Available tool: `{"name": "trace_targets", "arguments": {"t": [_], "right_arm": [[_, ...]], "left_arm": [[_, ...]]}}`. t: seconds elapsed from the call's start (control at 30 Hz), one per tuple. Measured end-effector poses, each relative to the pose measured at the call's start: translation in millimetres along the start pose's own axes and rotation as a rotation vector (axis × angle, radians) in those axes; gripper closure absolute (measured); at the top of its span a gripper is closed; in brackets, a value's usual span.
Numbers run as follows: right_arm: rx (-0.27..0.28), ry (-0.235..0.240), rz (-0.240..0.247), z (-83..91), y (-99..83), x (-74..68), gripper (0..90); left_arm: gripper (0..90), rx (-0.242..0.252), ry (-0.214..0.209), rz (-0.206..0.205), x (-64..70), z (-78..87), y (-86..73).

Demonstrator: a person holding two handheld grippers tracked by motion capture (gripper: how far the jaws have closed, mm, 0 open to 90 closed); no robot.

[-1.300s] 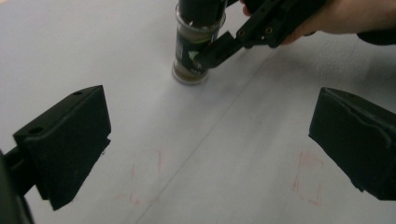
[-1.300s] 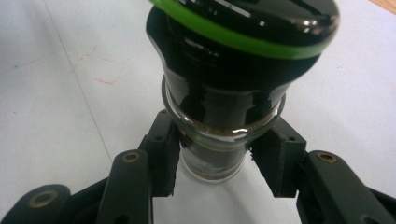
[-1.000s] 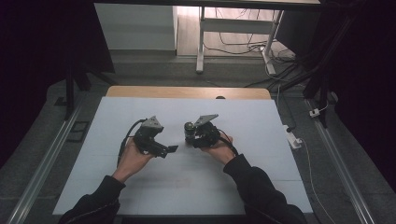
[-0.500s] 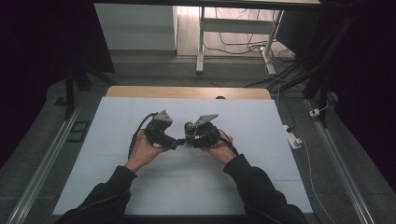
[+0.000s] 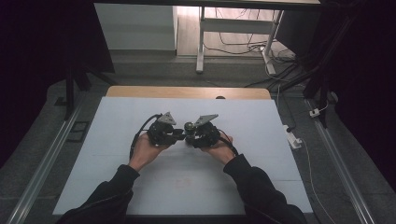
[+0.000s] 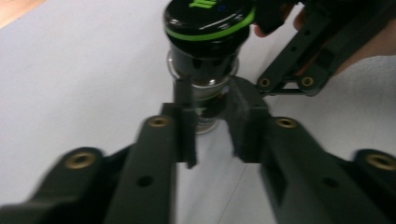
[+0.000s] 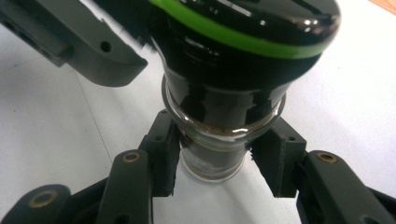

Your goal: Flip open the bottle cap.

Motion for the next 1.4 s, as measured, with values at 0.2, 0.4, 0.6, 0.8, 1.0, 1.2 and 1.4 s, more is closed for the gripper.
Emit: {"name": "trace_targets", "arguments": {"t": [0.2, 0.4, 0.6, 0.8, 1.0, 1.2, 1.4], "right_arm": [[0.001, 0.0, -0.004, 0.1, -0.2, 0.4, 52.7], [0.0, 0.0, -0.001, 0.0, -0.1, 0.1, 52.6], [0.0, -0.001, -0.001, -0.1, 0.0, 0.1, 52.7], [0.0, -0.001, -0.001, -0.1, -0.1, 0.3, 52.6], [-0.004, -0.002, 0.003, -0.1, -0.1, -0.4, 52.7], [-0.004, -0.003, 0.001, -0.1, -0.1, -0.4, 52.7], [-0.006, -0.002, 0.008, -0.1, -0.3, 0.0, 52.7]], "left_arm": [[88.8, -0.016, -0.01, -0.005, 2.7, -4.3, -0.3], [88.9, -0.002, -0.02, 0.014, 5.0, -2.6, 3.8], [88.9, 0.009, -0.025, 0.028, 5.9, 0.6, 9.0], [88.9, 0.006, -0.024, 0.023, 7.6, 1.3, 10.7], [88.9, 0.026, -0.022, 0.026, 10.2, 3.2, 15.8], [89.0, 0.043, -0.013, 0.044, 7.2, 3.3, 18.8], [89.0, 0.054, -0.005, 0.045, 4.0, 5.0, 24.5]]}}
Point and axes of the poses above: each handheld gripper's, and its own axes: z roughly backward along the jaws, y roughly out of its top, x roughly to its right, the point moved 6 cm from there along -z, roughly forward along the jaws, and after that the axes turned 15 degrees about x, right-handed, at the moved point
